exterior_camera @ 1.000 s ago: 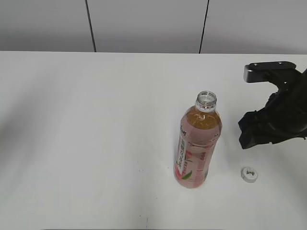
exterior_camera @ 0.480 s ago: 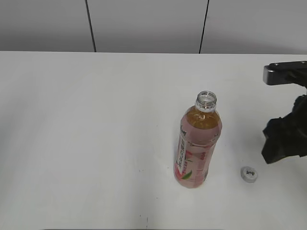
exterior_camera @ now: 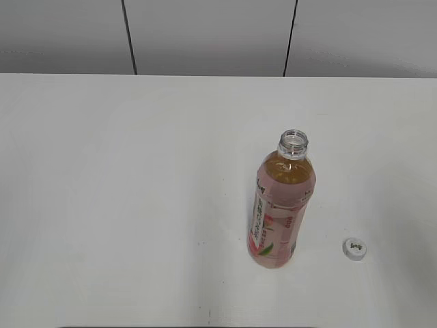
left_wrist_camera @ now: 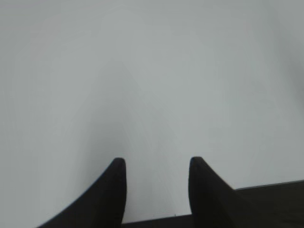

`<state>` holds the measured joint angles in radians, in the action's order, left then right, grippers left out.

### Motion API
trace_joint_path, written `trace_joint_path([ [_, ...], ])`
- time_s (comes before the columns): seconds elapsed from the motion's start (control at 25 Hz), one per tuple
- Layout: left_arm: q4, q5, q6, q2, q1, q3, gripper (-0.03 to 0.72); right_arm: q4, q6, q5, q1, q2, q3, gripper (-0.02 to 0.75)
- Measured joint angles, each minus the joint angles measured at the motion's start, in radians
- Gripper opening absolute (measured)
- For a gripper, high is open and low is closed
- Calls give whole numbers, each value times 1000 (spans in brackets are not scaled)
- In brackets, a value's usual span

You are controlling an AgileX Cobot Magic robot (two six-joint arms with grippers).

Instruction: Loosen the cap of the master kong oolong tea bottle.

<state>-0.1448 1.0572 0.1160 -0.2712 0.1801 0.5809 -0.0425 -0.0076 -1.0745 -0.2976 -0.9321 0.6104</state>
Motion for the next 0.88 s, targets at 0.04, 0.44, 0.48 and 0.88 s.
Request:
trace_joint_path([
  [0.04, 16, 0, -28, 21, 0, 0, 272, 11, 1, -9, 0, 58, -19, 532],
  [0.44, 94, -18, -86, 236, 0, -11, 271, 59, 8, -24, 0, 623, -95, 530],
  [0.48, 103, -21, -87, 260, 0, -14, 271, 61, 8, -24, 0, 671, -96, 524],
  [0.88, 145, -25, -116, 277, 0, -18, 250, 65, -14, -25, 0, 939, -98, 458],
])
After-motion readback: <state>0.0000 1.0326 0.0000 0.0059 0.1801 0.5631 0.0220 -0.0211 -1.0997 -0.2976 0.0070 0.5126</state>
